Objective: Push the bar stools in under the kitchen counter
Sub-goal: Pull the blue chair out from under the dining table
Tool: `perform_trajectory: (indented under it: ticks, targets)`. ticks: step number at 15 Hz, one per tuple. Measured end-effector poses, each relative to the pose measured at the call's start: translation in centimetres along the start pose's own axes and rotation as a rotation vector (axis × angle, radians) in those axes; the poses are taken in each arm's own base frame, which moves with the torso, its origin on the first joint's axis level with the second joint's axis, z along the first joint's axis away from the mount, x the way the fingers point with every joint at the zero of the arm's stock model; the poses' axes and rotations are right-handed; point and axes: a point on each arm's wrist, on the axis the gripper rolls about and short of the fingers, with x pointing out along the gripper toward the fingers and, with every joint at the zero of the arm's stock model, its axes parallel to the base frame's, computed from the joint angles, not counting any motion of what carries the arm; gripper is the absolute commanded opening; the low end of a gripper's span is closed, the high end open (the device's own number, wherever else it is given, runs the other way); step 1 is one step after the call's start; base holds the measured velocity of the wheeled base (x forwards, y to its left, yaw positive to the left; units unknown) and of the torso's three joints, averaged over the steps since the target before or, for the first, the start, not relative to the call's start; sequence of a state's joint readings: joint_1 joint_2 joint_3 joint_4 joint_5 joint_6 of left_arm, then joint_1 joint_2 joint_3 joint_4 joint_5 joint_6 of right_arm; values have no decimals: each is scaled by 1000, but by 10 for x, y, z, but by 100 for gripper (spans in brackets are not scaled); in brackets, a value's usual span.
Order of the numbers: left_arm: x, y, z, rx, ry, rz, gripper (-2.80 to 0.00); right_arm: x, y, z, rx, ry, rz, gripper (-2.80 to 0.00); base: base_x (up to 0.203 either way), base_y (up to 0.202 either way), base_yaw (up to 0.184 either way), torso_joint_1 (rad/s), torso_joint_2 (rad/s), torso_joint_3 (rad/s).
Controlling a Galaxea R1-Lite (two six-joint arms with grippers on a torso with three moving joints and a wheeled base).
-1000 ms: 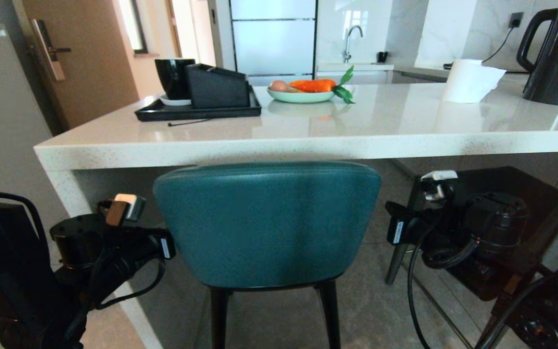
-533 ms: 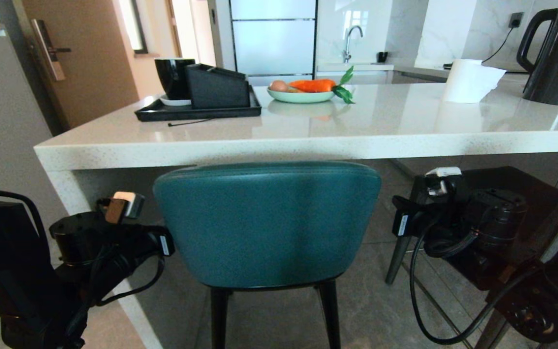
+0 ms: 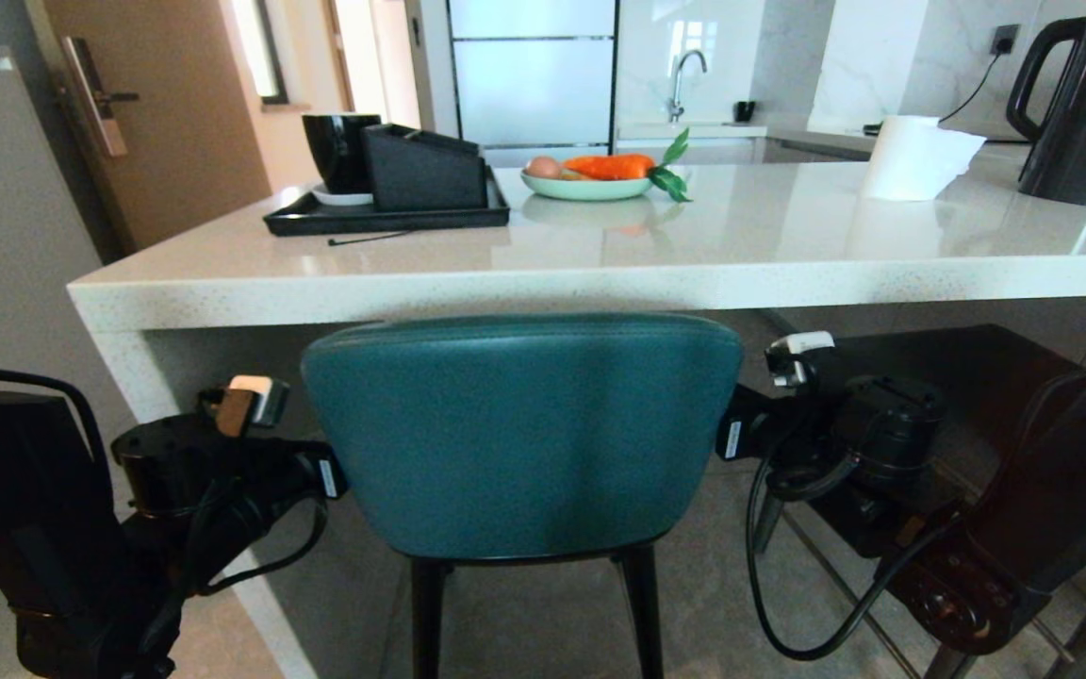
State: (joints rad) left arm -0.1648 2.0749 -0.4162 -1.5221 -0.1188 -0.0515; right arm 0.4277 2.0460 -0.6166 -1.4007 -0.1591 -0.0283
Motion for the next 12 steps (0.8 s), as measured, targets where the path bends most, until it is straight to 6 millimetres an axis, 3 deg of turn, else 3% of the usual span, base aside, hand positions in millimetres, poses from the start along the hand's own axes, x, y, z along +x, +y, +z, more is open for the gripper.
perform_trajectory:
  ticks: [8, 12]
  targets:
    - [-7, -14, -5, 5, 27, 25, -280, -2, 6, -2, -2, 9, -12, -280, 0, 0, 0, 0, 0, 0]
    - [-10, -22, -4, 13, 33, -2, -280, -3, 6, -2, -3, 10, -9, -280, -181, 0, -2, 0, 2, 3]
